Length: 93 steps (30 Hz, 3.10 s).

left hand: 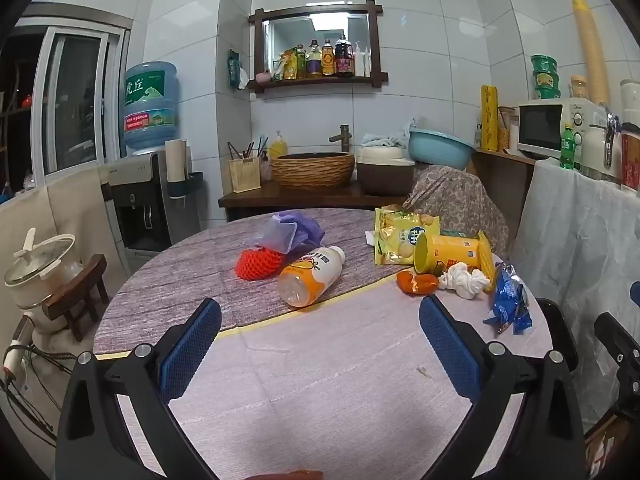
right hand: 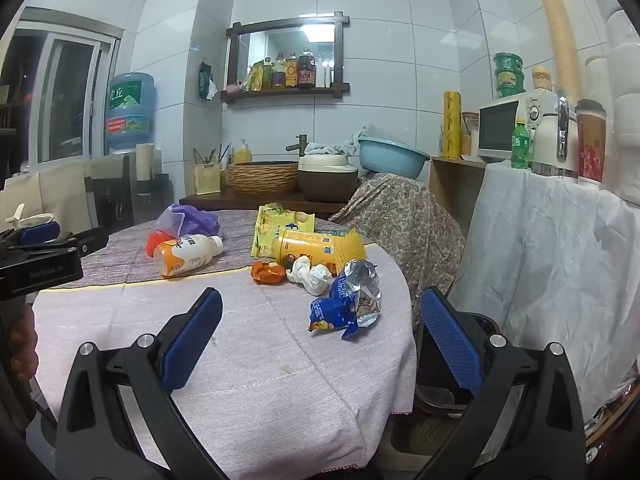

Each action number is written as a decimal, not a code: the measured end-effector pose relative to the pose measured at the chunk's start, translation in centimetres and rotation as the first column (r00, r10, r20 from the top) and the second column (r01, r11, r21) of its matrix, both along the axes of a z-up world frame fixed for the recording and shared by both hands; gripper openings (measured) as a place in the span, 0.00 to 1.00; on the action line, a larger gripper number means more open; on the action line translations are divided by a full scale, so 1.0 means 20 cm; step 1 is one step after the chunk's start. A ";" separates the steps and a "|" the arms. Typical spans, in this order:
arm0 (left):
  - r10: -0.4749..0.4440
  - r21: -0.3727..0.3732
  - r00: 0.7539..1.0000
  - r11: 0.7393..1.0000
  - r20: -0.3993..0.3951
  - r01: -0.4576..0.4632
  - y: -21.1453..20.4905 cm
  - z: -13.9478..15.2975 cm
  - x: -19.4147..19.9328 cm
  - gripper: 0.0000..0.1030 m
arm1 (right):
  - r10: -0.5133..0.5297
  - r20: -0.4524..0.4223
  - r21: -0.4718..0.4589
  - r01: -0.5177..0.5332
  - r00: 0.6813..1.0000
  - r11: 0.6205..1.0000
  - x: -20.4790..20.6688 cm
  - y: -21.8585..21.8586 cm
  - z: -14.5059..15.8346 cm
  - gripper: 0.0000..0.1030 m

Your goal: Collect trash

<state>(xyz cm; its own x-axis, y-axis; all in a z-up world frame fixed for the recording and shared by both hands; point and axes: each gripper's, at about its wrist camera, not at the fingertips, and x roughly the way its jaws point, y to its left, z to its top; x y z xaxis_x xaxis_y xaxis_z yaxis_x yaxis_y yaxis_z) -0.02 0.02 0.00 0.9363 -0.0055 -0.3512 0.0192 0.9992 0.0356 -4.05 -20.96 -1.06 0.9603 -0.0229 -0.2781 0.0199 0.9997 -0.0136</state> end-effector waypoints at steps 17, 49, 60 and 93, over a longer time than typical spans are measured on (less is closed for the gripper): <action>-0.013 -0.003 1.000 1.000 -0.013 0.013 0.03 -0.04 -0.01 0.95 | -0.002 0.000 0.007 0.002 1.000 1.000 0.00 0.00 0.00 0.95; -0.012 0.003 0.999 1.000 -0.034 0.012 -0.01 -0.04 0.02 0.95 | -0.002 0.000 0.010 0.002 1.000 1.000 0.00 -0.01 0.00 0.95; -0.015 0.006 0.999 1.000 -0.039 0.015 -0.01 -0.06 0.03 0.95 | -0.002 -0.001 0.010 0.002 1.000 1.000 0.01 -0.01 0.00 0.95; -0.020 0.010 0.999 1.000 -0.044 0.021 -0.02 -0.06 0.03 0.95 | 0.001 -0.007 0.014 -0.001 1.000 1.000 0.01 -0.02 -0.02 0.95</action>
<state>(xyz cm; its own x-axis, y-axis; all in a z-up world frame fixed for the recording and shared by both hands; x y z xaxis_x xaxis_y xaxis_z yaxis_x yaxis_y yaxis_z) 0.55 -0.35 -1.25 0.9196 -0.0204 -0.3923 0.0414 0.9981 0.0450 -3.95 -21.45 -1.45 0.9584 -0.0183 -0.2850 0.0191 0.9998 0.0000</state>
